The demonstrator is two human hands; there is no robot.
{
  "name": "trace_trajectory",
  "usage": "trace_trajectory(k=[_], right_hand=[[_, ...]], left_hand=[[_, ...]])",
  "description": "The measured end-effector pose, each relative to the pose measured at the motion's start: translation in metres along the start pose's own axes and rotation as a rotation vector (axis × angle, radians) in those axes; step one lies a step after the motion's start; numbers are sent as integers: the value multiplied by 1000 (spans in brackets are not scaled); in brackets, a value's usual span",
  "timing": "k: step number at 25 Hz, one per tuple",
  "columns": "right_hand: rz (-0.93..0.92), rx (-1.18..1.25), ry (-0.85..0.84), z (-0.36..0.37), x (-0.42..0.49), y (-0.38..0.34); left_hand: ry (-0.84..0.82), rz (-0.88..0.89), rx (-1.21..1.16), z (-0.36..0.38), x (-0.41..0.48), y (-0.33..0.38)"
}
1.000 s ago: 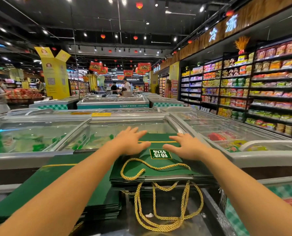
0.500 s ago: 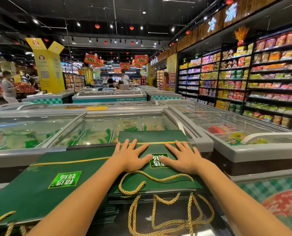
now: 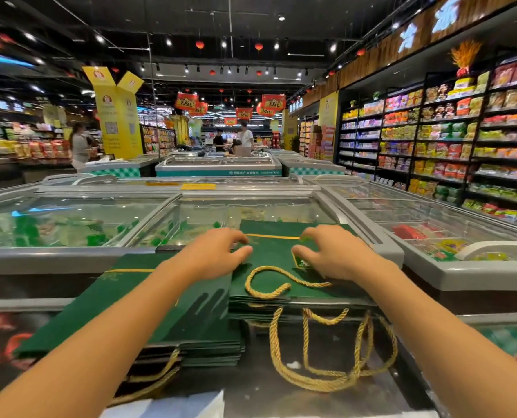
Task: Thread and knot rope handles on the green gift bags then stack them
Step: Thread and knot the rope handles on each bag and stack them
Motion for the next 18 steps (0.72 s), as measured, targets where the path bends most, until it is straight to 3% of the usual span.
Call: trace_trajectory(k=[5, 10, 14, 18], right_hand=[[-300, 202, 153, -14, -16, -109], [-465, 164, 82, 19, -40, -186], [-413, 107, -135, 63, -52, -204], [-312, 276, -116, 85, -59, -199]], left_hand=[[79, -151, 9, -37, -106, -77], [74, -293, 6, -43, -195, -153], [31, -293, -153, -31, -229, -173], [136, -251, -199, -14, -239, -180]])
Point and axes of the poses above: each hand's wrist, its own x-axis towards the middle knuckle, its own z-axis out of the palm, y = z × x, the point moved 1 cm from there along x, towards the middle knuckle, and after that the axes turned 3 degrees about -z, right-handed, at the moved point
